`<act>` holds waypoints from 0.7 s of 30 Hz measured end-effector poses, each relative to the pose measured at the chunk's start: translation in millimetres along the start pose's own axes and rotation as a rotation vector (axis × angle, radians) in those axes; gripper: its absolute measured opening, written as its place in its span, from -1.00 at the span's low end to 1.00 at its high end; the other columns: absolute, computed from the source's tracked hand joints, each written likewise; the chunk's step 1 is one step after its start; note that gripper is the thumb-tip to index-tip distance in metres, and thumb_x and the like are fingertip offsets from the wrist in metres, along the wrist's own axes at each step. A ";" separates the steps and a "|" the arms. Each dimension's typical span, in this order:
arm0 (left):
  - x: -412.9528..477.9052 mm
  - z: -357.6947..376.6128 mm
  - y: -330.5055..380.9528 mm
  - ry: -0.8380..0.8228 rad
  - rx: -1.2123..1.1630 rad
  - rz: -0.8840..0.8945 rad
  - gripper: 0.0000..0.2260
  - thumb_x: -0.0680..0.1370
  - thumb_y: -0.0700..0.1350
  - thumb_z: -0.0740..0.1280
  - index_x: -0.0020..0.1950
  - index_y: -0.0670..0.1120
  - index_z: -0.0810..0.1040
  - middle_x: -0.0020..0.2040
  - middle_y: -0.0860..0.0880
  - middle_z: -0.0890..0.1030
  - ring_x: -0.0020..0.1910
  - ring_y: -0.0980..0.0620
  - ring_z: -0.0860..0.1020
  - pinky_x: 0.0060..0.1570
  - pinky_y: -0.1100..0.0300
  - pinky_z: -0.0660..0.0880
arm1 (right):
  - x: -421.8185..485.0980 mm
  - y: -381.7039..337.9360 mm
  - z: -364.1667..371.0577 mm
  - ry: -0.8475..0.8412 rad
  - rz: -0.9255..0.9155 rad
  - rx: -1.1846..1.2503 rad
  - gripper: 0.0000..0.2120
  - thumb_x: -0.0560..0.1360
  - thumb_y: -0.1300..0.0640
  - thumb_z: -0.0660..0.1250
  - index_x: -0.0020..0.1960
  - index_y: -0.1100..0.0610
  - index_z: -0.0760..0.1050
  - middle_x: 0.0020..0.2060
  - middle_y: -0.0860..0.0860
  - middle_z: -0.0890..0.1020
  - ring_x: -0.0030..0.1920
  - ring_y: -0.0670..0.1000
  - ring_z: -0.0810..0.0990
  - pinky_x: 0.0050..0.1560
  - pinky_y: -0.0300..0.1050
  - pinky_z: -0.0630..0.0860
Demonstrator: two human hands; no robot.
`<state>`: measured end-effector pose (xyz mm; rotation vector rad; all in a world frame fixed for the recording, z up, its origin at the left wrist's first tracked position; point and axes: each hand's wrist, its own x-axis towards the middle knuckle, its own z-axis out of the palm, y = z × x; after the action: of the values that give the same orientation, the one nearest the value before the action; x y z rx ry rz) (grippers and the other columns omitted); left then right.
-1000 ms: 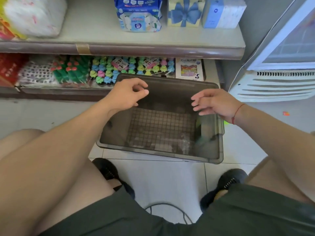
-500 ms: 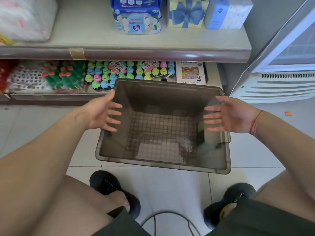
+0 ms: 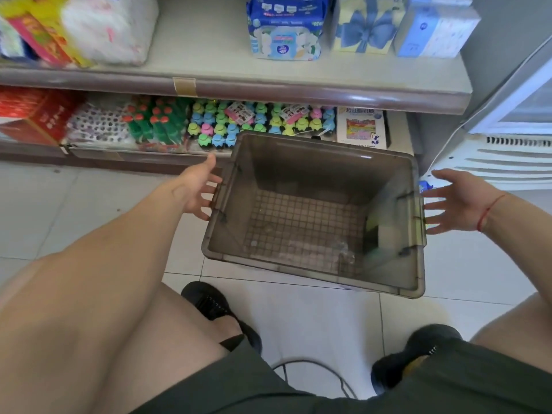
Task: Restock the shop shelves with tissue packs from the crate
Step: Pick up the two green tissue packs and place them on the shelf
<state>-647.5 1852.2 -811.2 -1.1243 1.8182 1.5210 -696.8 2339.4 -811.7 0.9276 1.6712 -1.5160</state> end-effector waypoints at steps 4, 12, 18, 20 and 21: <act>7.4 -3.1 -2.6 -0.028 -0.051 -0.004 -0.32 0.56 0.43 0.14 0.38 -0.11 0.48 0.39 -0.20 0.48 0.34 -0.37 0.44 0.34 -0.46 0.30 | 0.7 -2.4 2.3 0.014 0.012 -0.043 -0.48 0.54 -0.26 0.24 0.34 0.05 0.37 0.25 0.25 0.49 0.27 0.37 0.48 0.38 0.38 0.28; -7.1 8.2 -0.8 0.025 0.020 0.001 -0.25 0.50 0.48 0.18 0.40 -0.10 0.44 0.39 -0.23 0.45 0.33 -0.39 0.44 0.26 -0.47 0.35 | -17.5 6.0 0.5 -0.002 0.015 -0.101 -0.49 0.50 -0.23 0.31 0.31 0.08 0.47 0.18 0.20 0.52 0.13 0.26 0.53 0.28 0.38 0.38; -54.2 10.0 14.4 0.020 0.089 0.068 -0.29 0.51 0.48 0.16 0.27 -0.11 0.53 0.27 -0.19 0.54 0.14 -0.33 0.55 -0.06 -0.29 0.54 | -51.4 -9.9 -41.0 0.043 -0.007 -0.105 -0.50 0.49 -0.23 0.31 0.26 0.08 0.45 0.18 0.18 0.54 0.11 0.24 0.55 0.27 0.38 0.39; -75.6 18.9 20.8 -0.023 0.117 0.086 -0.27 0.48 0.51 0.18 0.22 -0.12 0.57 0.25 -0.20 0.57 0.13 -0.34 0.60 -0.04 -0.31 0.58 | -65.6 -14.4 -59.7 0.093 -0.011 -0.117 -0.55 0.49 -0.19 0.29 0.25 0.07 0.45 0.16 0.17 0.55 0.08 0.22 0.55 0.28 0.37 0.38; -86.8 25.0 24.6 -0.054 0.133 0.093 -0.26 0.46 0.51 0.19 0.22 -0.12 0.58 0.25 -0.21 0.59 0.12 -0.35 0.62 -0.03 -0.34 0.59 | -74.2 -16.2 -68.3 0.124 -0.014 -0.126 -0.61 0.50 -0.16 0.28 0.20 0.07 0.46 0.12 0.17 0.54 0.06 0.21 0.54 0.28 0.33 0.39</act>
<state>-625.6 1900.2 -733.8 -0.9402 1.9275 1.4432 -674.8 2402.1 -734.1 0.9606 1.8422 -1.3689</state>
